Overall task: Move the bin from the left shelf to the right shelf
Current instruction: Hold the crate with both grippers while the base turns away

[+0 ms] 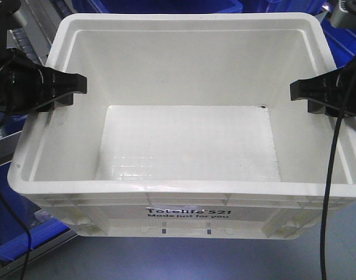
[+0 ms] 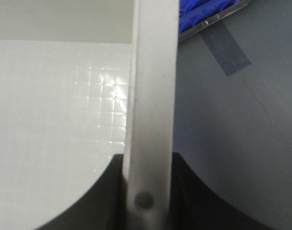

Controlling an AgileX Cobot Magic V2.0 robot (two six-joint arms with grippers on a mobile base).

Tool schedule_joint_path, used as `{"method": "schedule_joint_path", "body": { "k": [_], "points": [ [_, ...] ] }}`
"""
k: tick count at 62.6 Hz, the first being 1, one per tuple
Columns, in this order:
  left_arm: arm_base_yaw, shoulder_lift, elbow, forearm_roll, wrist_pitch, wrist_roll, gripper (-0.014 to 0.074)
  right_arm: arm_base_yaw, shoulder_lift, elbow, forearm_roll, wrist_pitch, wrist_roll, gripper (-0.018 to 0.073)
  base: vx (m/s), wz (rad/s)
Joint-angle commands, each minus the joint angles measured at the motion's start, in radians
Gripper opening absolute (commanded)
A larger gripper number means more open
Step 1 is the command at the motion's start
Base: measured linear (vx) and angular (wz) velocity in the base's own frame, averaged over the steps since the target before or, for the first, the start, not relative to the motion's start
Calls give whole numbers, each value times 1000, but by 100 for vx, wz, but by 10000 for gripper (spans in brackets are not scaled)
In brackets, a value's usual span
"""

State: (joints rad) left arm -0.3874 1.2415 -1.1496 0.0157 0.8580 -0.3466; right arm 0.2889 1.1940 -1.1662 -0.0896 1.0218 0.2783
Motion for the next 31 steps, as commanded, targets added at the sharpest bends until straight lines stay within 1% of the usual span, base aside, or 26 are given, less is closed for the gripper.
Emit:
{"method": "schedule_joint_path", "body": {
  "k": [1, 31],
  "points": [
    [2, -48, -39, 30, -84, 18, 73, -12, -37, -37, -86, -88, -5, 1, -7, -44],
    [2, -48, -39, 30, -84, 18, 73, -12, -37, -37, -86, -88, -5, 1, -5, -40]
  ]
}}
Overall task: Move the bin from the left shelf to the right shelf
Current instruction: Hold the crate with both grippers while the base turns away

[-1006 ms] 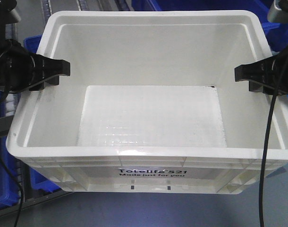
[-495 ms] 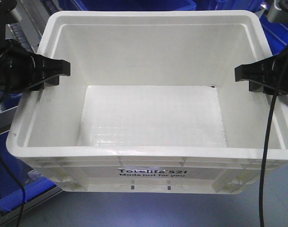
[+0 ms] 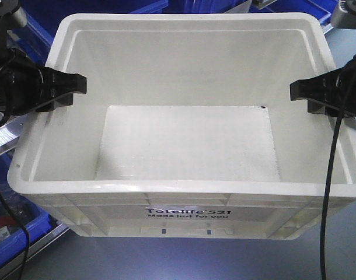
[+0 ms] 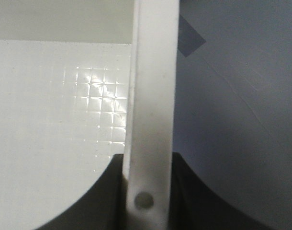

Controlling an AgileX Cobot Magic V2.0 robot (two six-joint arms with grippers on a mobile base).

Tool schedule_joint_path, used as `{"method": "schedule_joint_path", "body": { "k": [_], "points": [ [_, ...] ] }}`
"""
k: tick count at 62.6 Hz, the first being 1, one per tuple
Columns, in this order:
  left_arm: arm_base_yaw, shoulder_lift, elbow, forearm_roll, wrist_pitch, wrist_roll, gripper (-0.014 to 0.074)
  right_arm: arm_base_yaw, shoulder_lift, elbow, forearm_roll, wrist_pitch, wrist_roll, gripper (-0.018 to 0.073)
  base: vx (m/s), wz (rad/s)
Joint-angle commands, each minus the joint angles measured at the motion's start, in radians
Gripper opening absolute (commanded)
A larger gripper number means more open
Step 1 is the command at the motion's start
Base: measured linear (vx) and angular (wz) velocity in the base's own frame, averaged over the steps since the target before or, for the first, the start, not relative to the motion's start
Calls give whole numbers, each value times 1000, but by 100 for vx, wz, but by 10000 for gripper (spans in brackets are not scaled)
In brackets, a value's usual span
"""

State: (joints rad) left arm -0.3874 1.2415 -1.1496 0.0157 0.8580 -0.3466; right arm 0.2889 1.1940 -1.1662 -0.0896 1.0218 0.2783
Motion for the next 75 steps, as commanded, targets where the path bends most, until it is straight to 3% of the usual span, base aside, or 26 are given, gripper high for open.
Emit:
{"method": "schedule_joint_path", "body": {
  "k": [1, 75],
  "points": [
    [2, -48, -39, 30, -84, 18, 73, -12, -37, -37, -86, -88, -5, 1, -3, -39],
    [2, -48, -39, 30, -84, 18, 73, -12, -37, -37, -86, -88, -5, 1, 6, -43]
  ]
}}
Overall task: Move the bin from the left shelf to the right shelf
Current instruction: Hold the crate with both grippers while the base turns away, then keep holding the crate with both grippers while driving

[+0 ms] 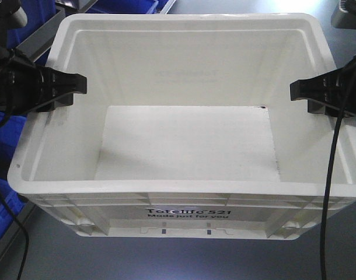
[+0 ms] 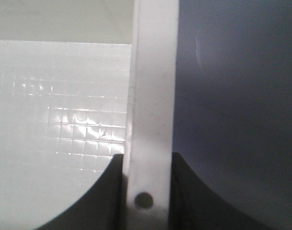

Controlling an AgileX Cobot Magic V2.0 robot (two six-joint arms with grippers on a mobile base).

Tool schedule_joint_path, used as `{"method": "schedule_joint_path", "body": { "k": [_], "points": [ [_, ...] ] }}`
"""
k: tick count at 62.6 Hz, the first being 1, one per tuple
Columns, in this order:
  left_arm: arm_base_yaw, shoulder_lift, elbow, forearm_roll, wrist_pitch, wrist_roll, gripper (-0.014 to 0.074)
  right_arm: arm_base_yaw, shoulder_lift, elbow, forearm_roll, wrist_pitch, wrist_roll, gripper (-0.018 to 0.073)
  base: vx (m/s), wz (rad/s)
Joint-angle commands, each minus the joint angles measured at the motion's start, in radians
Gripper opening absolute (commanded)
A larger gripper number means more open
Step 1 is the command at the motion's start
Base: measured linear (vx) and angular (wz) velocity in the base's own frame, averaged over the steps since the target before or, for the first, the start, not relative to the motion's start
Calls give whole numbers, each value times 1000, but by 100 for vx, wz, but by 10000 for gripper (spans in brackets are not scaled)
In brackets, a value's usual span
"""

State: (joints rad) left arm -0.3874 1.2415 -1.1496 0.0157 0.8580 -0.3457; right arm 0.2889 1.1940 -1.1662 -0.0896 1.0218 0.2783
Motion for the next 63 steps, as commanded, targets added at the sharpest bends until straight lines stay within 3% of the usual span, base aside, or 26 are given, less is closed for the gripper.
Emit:
{"method": "schedule_joint_path", "body": {
  "k": [1, 63],
  "points": [
    [2, -48, -39, 30, -84, 17, 73, -12, -37, -37, -86, -88, -5, 1, 9, -34],
    [2, -48, -39, 30, -84, 17, 73, -12, -37, -37, -86, -88, -5, 1, 10, -24]
  ]
}}
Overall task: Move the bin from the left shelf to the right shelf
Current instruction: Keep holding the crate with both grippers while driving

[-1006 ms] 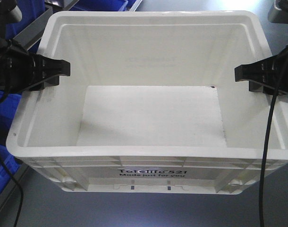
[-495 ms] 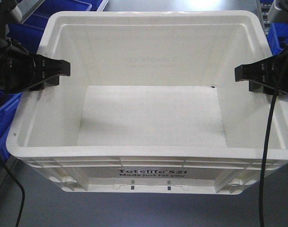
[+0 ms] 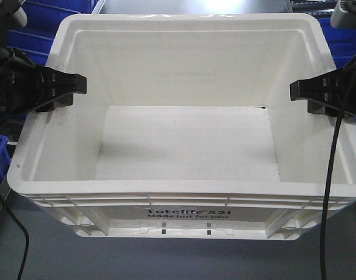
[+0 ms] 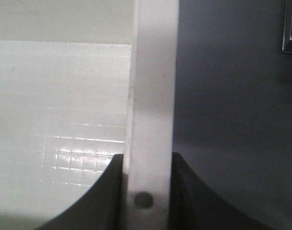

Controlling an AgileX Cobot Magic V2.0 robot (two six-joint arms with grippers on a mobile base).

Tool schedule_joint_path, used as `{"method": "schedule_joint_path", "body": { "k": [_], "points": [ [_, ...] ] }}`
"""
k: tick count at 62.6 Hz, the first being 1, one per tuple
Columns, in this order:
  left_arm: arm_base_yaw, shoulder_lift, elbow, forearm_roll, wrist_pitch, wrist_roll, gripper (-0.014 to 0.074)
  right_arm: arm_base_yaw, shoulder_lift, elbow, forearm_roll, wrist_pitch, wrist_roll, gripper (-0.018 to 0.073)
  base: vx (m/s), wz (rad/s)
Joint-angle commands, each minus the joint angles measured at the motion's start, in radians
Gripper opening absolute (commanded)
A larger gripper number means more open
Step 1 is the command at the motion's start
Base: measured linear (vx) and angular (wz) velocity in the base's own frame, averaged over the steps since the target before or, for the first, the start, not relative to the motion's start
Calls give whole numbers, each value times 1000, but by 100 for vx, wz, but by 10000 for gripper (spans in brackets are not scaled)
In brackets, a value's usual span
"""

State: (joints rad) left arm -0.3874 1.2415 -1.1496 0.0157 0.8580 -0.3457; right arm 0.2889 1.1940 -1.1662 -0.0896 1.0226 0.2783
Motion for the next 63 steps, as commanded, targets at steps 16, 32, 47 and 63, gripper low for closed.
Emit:
{"method": "schedule_joint_path", "body": {
  "k": [16, 32, 47, 63],
  "points": [
    [2, -48, -39, 30, -84, 17, 73, -12, -37, -37, -86, -89, -5, 1, 15, -19],
    [2, -48, -39, 30, -84, 17, 73, -12, -37, -37, -86, -89, -5, 1, 18, -10],
    [2, -48, -39, 30, -84, 17, 73, -12, -37, -37, -86, -89, -5, 1, 22, -3],
    [2, -48, -39, 30, -84, 17, 73, -12, -37, -37, -86, -89, -5, 1, 25, -1]
  ]
}}
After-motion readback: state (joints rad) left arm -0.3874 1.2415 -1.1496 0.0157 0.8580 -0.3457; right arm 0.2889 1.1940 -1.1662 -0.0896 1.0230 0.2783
